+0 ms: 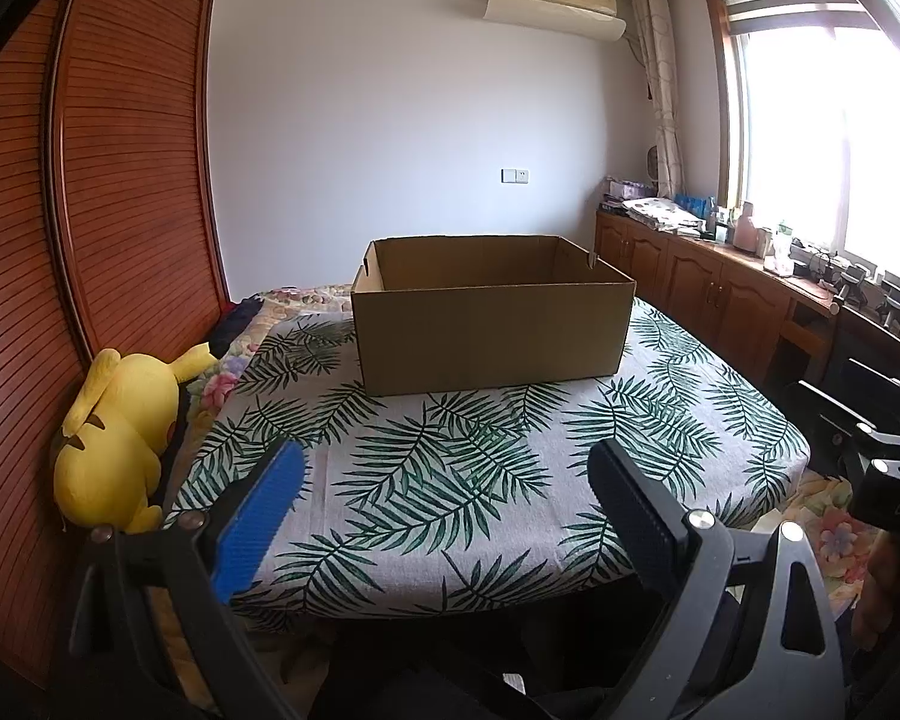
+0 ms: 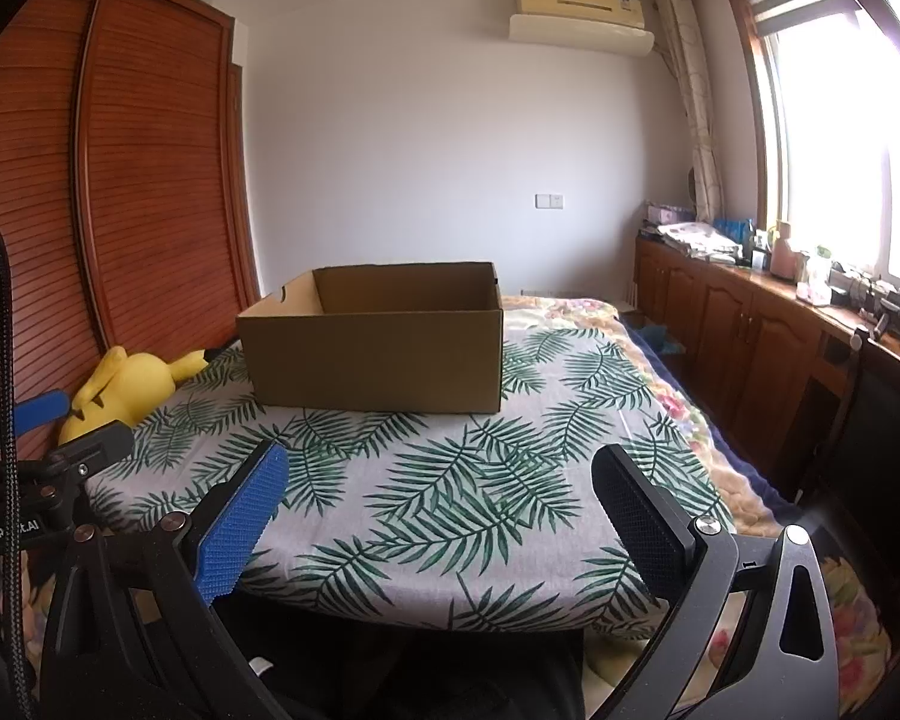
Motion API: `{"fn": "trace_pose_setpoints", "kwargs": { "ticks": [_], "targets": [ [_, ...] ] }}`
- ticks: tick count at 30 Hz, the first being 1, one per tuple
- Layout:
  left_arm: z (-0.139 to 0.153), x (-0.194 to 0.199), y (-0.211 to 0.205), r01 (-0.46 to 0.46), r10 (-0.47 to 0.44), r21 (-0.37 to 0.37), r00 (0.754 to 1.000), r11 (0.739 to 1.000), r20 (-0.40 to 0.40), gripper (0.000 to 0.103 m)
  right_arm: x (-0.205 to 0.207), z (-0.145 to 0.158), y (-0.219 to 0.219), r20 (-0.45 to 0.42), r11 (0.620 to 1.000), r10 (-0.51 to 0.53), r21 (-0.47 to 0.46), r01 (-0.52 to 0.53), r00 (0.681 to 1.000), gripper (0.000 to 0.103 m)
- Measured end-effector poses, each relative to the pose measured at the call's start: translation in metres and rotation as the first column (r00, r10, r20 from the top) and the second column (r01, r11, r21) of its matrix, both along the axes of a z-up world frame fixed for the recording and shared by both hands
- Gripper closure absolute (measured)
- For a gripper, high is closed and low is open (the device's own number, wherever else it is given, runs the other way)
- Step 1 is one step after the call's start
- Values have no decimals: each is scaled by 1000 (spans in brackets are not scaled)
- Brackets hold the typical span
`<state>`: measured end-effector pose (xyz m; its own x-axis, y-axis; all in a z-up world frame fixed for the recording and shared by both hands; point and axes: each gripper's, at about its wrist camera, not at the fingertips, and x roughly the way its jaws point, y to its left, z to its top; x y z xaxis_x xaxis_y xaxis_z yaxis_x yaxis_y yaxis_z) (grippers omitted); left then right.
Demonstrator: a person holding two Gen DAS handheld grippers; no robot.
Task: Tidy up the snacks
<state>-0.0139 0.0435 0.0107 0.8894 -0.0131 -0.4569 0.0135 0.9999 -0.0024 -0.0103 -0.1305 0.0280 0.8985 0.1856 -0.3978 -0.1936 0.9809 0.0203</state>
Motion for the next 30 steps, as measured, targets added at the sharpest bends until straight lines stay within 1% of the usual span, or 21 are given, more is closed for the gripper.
{"fn": "trace_pose_setpoints", "kwargs": {
  "ticks": [30],
  "targets": [
    [6,-4,1,3,-3,9,1000,1000,16,6,0,3,1,9,1000,-6,-7,6,1000,0]
  ]
}}
